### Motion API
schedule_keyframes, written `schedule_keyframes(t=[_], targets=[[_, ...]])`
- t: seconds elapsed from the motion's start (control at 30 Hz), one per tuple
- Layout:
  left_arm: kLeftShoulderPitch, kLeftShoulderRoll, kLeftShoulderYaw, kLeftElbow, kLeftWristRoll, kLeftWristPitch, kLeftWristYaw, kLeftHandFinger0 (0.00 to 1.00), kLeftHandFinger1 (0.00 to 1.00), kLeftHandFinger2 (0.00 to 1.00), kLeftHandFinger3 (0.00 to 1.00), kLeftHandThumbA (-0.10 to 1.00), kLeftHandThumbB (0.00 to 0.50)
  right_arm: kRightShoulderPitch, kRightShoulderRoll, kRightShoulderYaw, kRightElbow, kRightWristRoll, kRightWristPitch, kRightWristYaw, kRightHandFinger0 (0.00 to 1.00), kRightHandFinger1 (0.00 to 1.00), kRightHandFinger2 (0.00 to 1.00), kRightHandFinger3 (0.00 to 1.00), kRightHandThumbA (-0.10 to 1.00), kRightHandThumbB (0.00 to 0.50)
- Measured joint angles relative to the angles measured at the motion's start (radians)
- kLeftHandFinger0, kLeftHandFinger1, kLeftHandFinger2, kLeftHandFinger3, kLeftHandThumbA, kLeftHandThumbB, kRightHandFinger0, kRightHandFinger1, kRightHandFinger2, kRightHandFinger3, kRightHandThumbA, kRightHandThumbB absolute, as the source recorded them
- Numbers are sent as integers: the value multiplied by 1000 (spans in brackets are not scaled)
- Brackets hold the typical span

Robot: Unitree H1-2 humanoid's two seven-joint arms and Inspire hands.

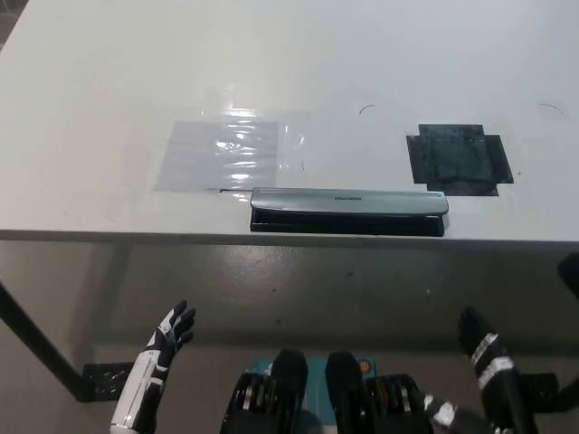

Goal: The paper pin puncher is placed at the center of the table and close to the robot and the robot uses its right fist to press on the paper pin puncher

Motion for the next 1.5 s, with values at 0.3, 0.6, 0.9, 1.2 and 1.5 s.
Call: schedule_keyframes(t=[0.3,0.6,0.9,1.2,1.5], targets=[[1,-1,-1,0,0,0,-3,1000,1000,1000,1000,1000,188,-197,12,-9,-281,18,146,-10,0,0,0,0,1000,204],[-1,0,-1,0,0,0,-4,1000,1000,1000,1000,1000,221,-497,25,-11,-293,40,325,-22,0,0,0,0,1000,197],[-16,2,-1,-1,0,-1,-6,1000,1000,1000,1000,1000,229,-805,107,-18,28,55,421,-42,0,0,0,0,1000,206],[-23,4,-1,-3,1,-1,-8,1000,1000,1000,1000,1000,250,-896,130,-41,364,69,417,-55,0,0,38,1,1000,234],[-29,7,-2,-3,0,-1,-13,1000,1000,1000,1000,1000,233,-911,132,-43,596,59,349,-75,127,169,368,205,1000,193]])
